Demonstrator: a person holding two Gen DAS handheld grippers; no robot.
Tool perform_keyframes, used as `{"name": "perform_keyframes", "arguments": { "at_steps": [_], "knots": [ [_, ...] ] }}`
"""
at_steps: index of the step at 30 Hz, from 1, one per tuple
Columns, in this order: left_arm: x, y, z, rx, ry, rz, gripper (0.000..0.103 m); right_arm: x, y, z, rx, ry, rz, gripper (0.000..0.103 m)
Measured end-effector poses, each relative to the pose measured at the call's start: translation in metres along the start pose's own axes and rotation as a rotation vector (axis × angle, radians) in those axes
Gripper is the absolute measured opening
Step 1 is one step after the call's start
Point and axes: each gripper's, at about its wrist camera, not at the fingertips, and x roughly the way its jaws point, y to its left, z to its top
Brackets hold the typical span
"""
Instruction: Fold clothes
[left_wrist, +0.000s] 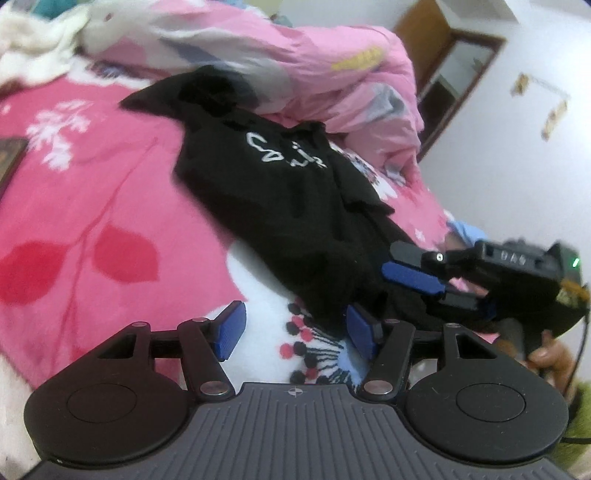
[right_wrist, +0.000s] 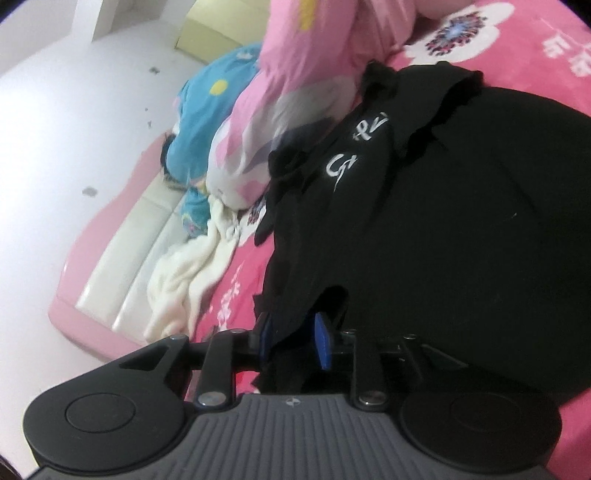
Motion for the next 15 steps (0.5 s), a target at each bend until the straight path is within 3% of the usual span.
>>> {"name": "perform_keyframes", "arguments": {
  "at_steps": [4,7,11,15],
  "knots": [
    [0.012,-0.02,-0.003,0.127,0.004,0.035,0.058,-0.006,0.001,-0.005,-0.031,0.009,-0.012,0.028],
    [0.02,-0.028,-0.004,0.179,-0.002,0.073,0.046,-0.013,0.001,-0.01,-0.07,0.023,-0.025,0.028],
    [0.02,-0.022,-0.001,0.135,-0.015,0.08,0.026,-0.013,-0.001,-0.014,-0.08,0.055,-0.014,0.028],
    [0.018,-0.013,0.001,0.072,-0.013,0.092,0.012,-0.003,0.002,-0.019,-0.107,0.093,-0.012,0.028]
  ]
}}
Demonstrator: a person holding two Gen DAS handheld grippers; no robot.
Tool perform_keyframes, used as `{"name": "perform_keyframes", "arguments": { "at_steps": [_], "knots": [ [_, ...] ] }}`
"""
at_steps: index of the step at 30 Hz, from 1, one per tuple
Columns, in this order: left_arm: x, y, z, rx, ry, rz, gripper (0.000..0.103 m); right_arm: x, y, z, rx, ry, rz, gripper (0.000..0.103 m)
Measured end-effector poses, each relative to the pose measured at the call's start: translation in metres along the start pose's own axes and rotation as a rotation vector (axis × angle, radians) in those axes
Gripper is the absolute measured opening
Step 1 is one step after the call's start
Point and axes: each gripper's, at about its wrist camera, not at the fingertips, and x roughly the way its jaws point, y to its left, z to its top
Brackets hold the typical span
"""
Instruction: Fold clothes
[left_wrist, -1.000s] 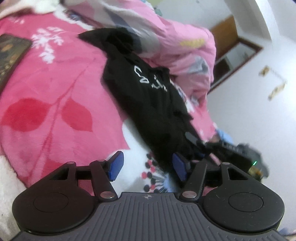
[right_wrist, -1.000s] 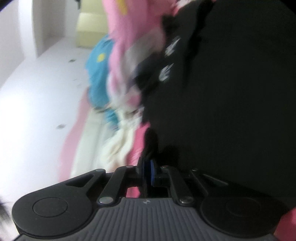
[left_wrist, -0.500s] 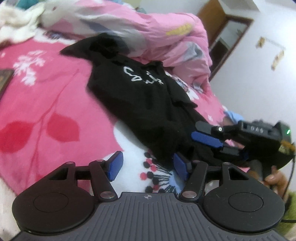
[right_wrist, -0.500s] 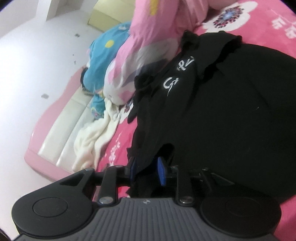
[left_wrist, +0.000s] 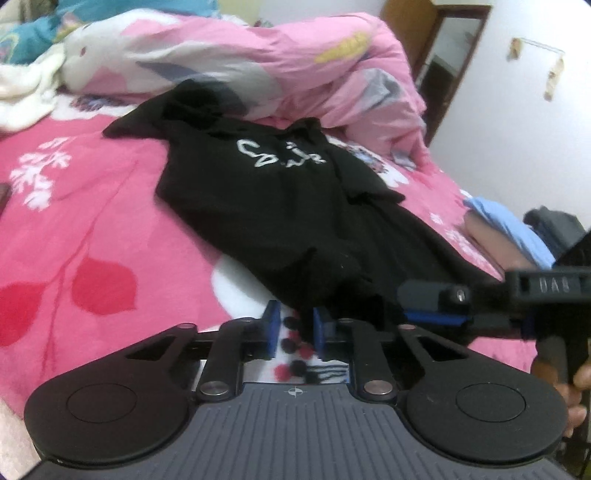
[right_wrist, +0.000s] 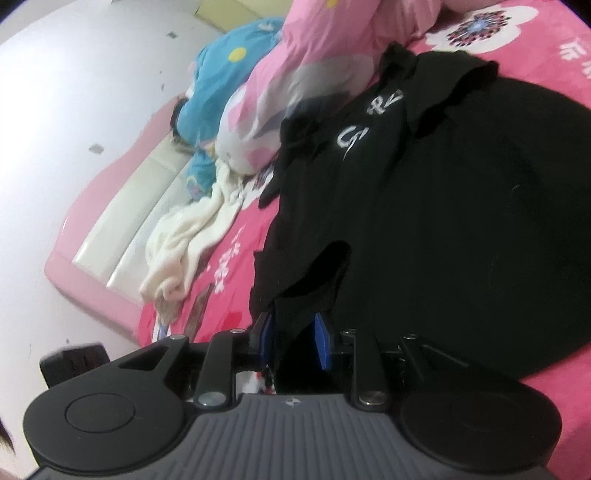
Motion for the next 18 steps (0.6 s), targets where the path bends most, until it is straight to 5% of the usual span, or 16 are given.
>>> {"name": "perform_keyframes", "arguments": {
  "at_steps": [6,8,18],
  "knots": [
    [0.001,0.006,0.002,-0.073,-0.03,0.02,0.002,0.016,0.011,-0.006,-0.108,0.04,-0.041,0.026],
    [-0.006,0.009,0.003,-0.092,-0.067,0.042,0.0,0.017,0.017,-0.009,-0.166,0.039,-0.075,0.005],
    [-0.09,0.037,-0.009,-0.211,-0.21,0.227,0.0,0.004,0.05,-0.017,-0.425,0.075,-0.115,0.005]
  ]
}}
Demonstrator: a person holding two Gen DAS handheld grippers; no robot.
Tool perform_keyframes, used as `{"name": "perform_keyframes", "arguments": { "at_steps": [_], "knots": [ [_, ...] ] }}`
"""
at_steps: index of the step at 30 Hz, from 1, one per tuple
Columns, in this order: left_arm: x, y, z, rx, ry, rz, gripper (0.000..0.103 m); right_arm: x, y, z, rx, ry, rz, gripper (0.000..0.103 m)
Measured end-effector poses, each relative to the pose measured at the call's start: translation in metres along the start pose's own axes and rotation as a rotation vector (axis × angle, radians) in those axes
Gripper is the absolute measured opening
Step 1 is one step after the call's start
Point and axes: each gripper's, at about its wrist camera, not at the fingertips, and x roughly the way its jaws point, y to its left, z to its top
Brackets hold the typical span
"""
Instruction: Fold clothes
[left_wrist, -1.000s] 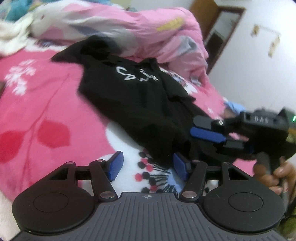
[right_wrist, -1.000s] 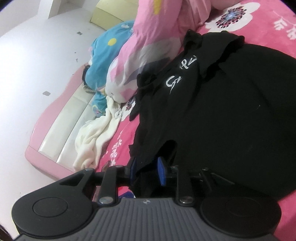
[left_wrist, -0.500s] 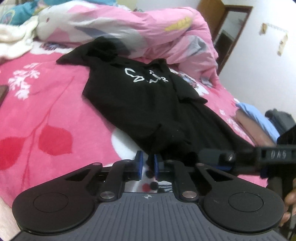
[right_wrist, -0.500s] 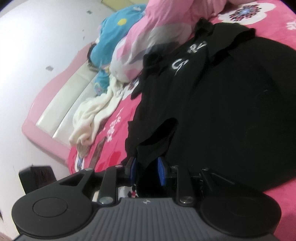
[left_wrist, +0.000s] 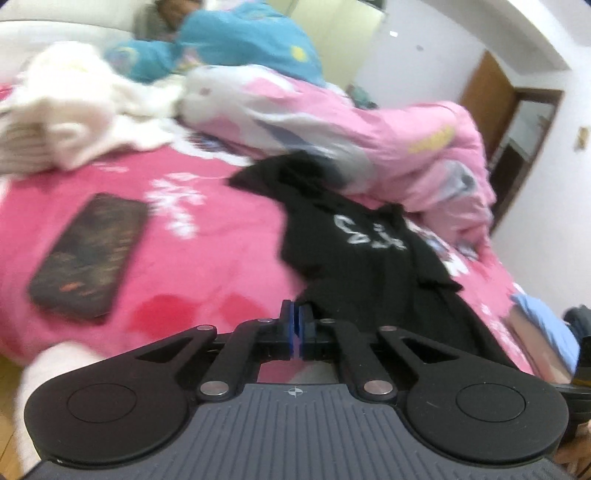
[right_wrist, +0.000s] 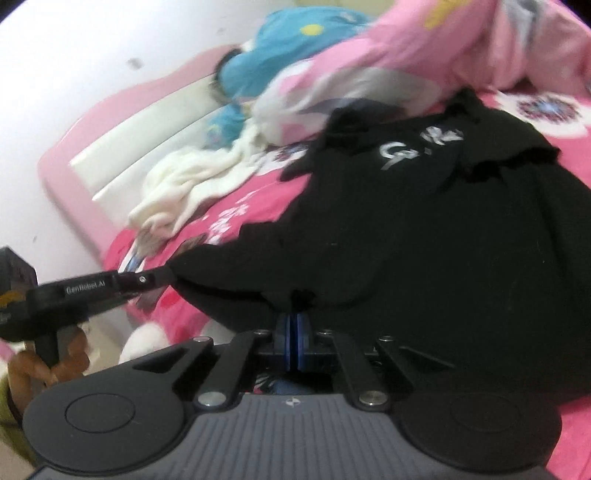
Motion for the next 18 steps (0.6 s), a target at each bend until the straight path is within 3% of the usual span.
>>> {"name": "perform_keyframes", "arguments": {
  "at_steps": [6,10,12,18],
  "knots": [
    [-0.005,0.015,-0.021,-0.043,0.056,0.057,0.0,-0.001,0.032,0.006,-0.217,0.019,-0.065,0.012],
    [-0.002,0.017,-0.031,-0.047,0.071,0.062,0.0,0.007,0.064,0.009,-0.395,-0.011,-0.096,0.028],
    [-0.002,0.021,-0.033,-0.062,0.073,0.065,0.0,0.016,0.078,0.009,-0.473,-0.014,-0.113,0.029],
    [-0.002,0.026,-0.037,-0.023,0.085,0.106,0.0,0.039,0.085,0.014,-0.491,0.0,-0.15,0.032]
  ]
}}
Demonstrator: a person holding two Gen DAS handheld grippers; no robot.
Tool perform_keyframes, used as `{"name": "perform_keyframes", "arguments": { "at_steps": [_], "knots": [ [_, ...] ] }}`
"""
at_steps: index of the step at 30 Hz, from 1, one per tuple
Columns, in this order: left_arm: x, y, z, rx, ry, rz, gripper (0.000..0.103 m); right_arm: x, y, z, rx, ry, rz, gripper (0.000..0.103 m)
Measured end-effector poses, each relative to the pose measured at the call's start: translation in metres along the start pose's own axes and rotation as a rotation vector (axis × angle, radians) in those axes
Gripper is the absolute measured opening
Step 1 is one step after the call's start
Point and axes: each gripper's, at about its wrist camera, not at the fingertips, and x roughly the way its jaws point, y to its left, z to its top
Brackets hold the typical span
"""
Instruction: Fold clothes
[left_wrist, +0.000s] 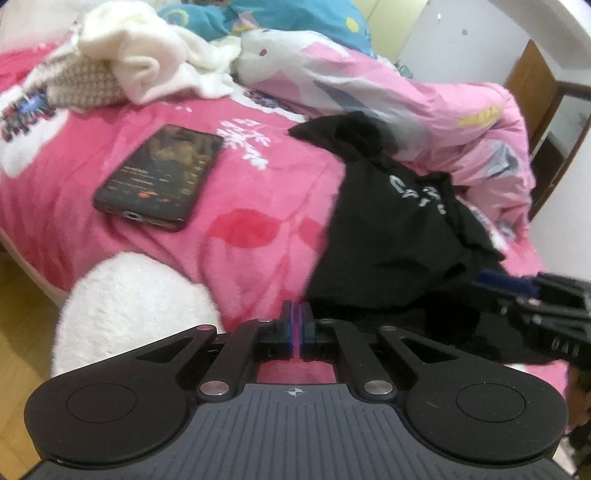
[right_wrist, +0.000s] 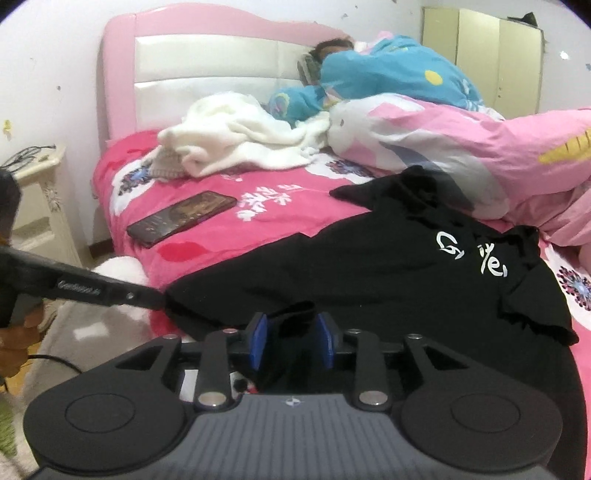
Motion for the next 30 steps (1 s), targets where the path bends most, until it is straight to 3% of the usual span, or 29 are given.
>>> {"name": "perform_keyframes", "arguments": {
  "at_steps": [4,8,14,18,20,23,28,30],
  "knots": [
    [-0.012,0.0,-0.001,0.057,-0.051,-0.002,0.003,0.011,-0.006,-0.001,0.003,0.031,-0.024,0.032],
    [-0.014,-0.024,0.001,0.231,-0.085,-0.036,0.029,0.018,-0.008,-0.002,0.011,0.058,-0.033,0.032],
    [0.012,-0.076,-0.006,0.545,-0.057,-0.064,0.03,0.011,-0.011,-0.006,0.058,0.049,-0.027,0.032],
    [0.032,-0.093,-0.012,0.669,-0.055,-0.033,0.03,0.003,-0.016,-0.011,0.101,0.042,-0.031,0.032],
    [0.035,-0.094,-0.011,0.677,-0.067,-0.025,0.02,0.0,-0.02,-0.013,0.125,0.038,-0.034,0.032],
    [0.031,-0.085,-0.001,0.587,-0.084,-0.012,0.003,-0.005,-0.025,-0.016,0.157,0.028,-0.032,0.032],
    [-0.01,-0.057,0.015,0.401,-0.201,0.059,0.002,-0.01,-0.03,-0.017,0.179,0.006,-0.028,0.032],
    [-0.024,-0.039,0.016,0.289,-0.21,0.093,0.001,-0.009,-0.031,-0.018,0.183,0.001,-0.025,0.032]
  ]
}}
